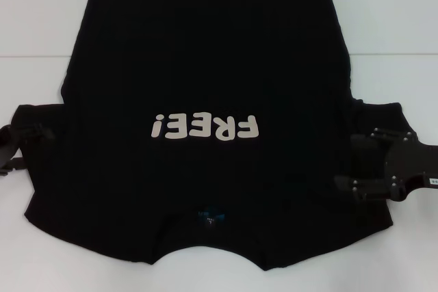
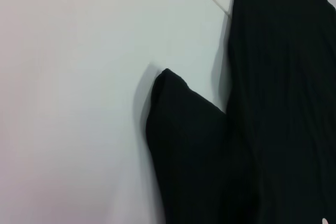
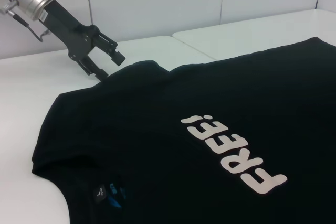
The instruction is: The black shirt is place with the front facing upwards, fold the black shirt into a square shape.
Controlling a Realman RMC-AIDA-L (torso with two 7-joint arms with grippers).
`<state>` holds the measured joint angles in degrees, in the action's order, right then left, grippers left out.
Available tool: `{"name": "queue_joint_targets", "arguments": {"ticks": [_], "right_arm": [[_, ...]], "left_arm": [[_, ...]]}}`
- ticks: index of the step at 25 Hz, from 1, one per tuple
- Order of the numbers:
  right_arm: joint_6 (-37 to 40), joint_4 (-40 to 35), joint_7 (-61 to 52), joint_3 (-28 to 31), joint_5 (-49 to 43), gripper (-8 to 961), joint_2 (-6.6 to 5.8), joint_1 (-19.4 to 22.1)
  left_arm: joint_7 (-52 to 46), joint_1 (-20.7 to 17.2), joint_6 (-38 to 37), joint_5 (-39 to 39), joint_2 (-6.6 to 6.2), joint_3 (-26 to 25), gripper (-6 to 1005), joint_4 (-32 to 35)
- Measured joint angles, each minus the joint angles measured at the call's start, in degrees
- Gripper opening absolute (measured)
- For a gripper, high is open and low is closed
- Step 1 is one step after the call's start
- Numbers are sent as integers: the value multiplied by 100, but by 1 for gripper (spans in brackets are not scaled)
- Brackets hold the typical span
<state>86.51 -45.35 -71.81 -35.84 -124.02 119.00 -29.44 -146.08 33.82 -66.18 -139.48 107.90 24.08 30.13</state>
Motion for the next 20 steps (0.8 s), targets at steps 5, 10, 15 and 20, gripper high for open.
{"name": "queue_joint_targets", "arguments": {"ticks": [5, 10, 15, 20], "right_arm": [[-2, 0, 0, -3, 0, 923, 0, 0], [-3, 0, 0, -2, 0, 923, 0, 1], [-20, 0, 0, -2, 1, 923, 0, 0], [-7, 0, 0, 13, 0, 922, 0, 0]], "left_arm": [[54, 19, 35, 0, 14, 8, 939, 1], [54, 20, 58, 0, 21, 37, 938, 4], [48, 20, 88, 0, -14, 74, 939, 32], [53, 12, 96, 0, -21, 81, 938, 26]]}}
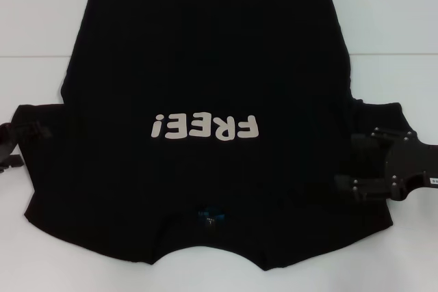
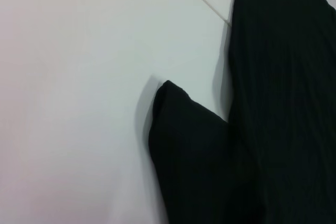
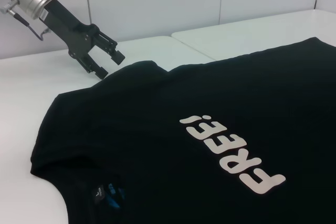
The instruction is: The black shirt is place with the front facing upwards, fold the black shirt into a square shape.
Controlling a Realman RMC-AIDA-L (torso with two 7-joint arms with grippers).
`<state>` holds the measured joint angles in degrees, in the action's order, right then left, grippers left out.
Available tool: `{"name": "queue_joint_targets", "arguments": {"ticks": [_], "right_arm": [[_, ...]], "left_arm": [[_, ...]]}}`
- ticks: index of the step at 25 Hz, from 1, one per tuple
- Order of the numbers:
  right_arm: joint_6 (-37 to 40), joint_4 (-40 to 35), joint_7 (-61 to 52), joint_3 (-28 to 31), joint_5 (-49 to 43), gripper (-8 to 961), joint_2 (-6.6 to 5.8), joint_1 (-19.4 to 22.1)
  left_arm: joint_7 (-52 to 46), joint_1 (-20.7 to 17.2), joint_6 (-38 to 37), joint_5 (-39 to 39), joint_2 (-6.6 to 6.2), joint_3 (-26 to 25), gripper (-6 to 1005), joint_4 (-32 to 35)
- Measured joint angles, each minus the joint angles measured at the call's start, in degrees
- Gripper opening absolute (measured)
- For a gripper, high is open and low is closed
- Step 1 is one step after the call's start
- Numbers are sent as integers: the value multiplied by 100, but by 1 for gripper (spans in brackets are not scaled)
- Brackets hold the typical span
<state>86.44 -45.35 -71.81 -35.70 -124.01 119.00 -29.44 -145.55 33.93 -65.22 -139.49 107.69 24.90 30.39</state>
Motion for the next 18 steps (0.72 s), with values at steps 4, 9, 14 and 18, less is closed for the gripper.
{"name": "queue_joint_targets", "arguments": {"ticks": [4, 9, 14, 18], "right_arm": [[-1, 0, 0, -3, 0, 922, 0, 0], [-28, 0, 8, -12, 0, 922, 0, 0], [-32, 0, 5, -16, -4, 922, 0, 0], [-32, 0, 9, -16, -7, 922, 0, 0]], "left_arm": [[1, -8, 4, -4, 13, 11, 938, -10], [0, -8, 103, -7, 35, 78, 939, -21], [1, -6, 120, -8, 42, 77, 939, -24], [2, 2, 143, -8, 42, 77, 938, -60]]}}
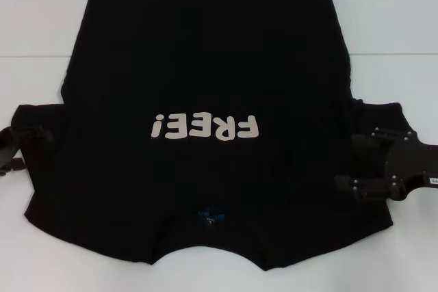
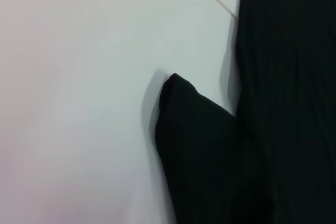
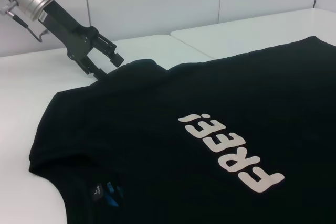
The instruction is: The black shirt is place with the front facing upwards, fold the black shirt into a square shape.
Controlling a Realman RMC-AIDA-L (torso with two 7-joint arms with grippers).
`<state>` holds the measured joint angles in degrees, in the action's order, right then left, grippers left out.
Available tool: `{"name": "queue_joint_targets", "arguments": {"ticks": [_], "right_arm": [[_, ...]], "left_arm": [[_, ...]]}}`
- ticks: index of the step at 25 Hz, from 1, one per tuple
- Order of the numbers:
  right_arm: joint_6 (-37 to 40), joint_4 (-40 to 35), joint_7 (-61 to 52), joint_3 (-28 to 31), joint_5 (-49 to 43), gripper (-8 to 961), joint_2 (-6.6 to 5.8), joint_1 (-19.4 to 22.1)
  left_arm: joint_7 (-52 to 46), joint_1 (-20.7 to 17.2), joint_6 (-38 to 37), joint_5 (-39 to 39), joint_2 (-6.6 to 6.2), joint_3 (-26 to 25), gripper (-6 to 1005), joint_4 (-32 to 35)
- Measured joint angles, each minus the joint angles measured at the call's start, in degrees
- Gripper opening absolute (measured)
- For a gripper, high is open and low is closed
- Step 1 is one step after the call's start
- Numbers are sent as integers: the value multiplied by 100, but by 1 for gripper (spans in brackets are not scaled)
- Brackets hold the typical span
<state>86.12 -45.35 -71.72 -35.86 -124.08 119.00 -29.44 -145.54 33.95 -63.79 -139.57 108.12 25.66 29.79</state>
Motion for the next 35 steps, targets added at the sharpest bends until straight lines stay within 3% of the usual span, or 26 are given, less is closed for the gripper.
{"name": "queue_joint_targets", "arguments": {"ticks": [23, 35], "right_arm": [[29, -4, 8, 9, 7, 921, -10, 0], [46, -9, 17, 29, 16, 921, -17, 0]], "left_arm": [[10, 141, 288, 1, 71, 294, 924, -18], [8, 156, 306, 0, 68, 307, 480, -8]]}}
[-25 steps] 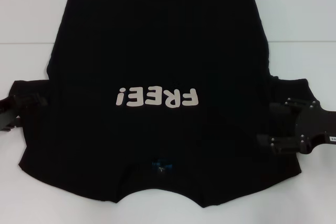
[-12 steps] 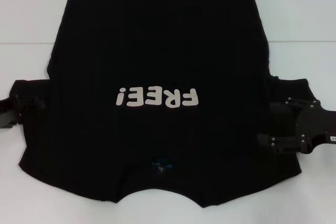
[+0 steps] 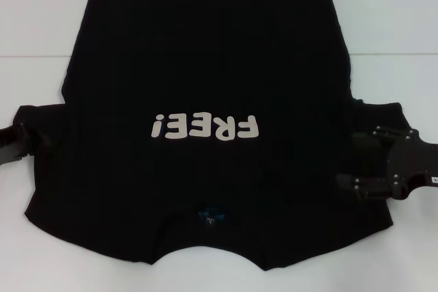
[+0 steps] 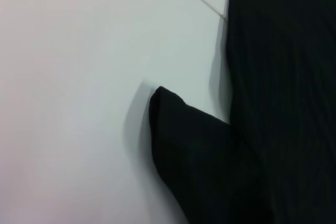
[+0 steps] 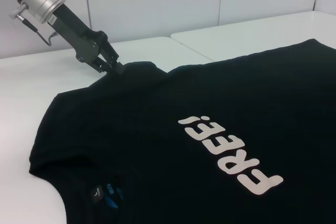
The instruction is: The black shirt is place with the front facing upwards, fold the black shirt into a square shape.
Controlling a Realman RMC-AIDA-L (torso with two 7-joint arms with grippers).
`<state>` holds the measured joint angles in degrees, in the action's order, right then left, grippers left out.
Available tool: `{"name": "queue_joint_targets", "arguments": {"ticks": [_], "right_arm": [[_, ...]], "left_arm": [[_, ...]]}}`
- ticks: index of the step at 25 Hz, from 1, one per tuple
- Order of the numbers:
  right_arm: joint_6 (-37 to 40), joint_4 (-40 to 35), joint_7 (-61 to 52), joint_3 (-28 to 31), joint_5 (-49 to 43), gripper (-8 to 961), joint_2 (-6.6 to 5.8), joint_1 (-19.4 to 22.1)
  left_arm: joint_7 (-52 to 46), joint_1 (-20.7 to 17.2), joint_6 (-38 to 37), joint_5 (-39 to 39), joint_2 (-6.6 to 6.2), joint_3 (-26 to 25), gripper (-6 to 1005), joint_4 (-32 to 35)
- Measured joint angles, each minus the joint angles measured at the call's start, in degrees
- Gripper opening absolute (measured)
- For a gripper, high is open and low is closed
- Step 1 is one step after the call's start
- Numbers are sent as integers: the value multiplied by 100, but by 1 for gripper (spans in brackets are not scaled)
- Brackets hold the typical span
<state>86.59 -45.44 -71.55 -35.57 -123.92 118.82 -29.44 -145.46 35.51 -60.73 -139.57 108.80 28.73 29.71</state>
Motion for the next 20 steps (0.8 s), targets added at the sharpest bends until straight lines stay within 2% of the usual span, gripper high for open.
{"name": "queue_joint_targets", "arguments": {"ticks": [4, 7, 16, 20], "right_arm": [[0, 0, 5, -1, -2, 921, 0, 0], [0, 0, 6, -10, -4, 921, 0, 0], [-2, 0, 10, -19, -9, 920, 5, 0], [-2, 0, 14, -12, -8, 920, 7, 0]], "left_arm": [[-25, 0, -2, -10, -1, 53, 282, 6], [-44, 0, -3, -16, -4, 168, 80, 18], [-36, -16, -6, -18, -6, 219, 17, 204], [-56, -48, -3, -18, -48, 220, 3, 359]]}}
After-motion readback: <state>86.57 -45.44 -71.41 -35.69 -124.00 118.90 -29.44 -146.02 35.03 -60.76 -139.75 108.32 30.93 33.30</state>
